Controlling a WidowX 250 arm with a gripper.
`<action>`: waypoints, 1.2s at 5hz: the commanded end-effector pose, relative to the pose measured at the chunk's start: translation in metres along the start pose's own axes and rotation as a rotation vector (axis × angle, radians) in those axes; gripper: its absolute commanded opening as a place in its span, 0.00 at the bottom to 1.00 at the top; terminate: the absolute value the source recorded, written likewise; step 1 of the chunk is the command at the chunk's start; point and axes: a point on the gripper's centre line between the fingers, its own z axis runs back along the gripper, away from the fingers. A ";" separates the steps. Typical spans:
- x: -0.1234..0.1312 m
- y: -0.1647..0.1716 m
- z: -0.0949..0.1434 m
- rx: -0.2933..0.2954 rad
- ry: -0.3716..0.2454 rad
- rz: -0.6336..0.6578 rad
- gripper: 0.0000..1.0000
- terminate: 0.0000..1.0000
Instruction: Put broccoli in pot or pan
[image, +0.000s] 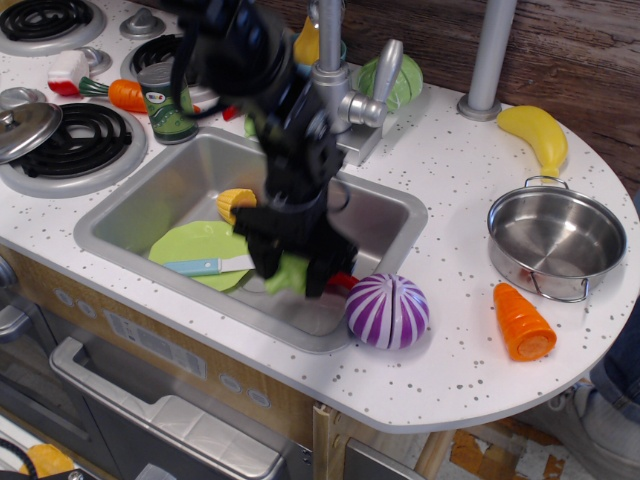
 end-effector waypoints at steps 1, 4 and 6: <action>0.031 -0.038 0.079 0.001 -0.074 -0.007 0.00 0.00; 0.077 -0.140 0.101 -0.087 -0.144 -0.106 0.00 0.00; 0.087 -0.163 0.083 -0.105 -0.191 -0.176 0.00 0.00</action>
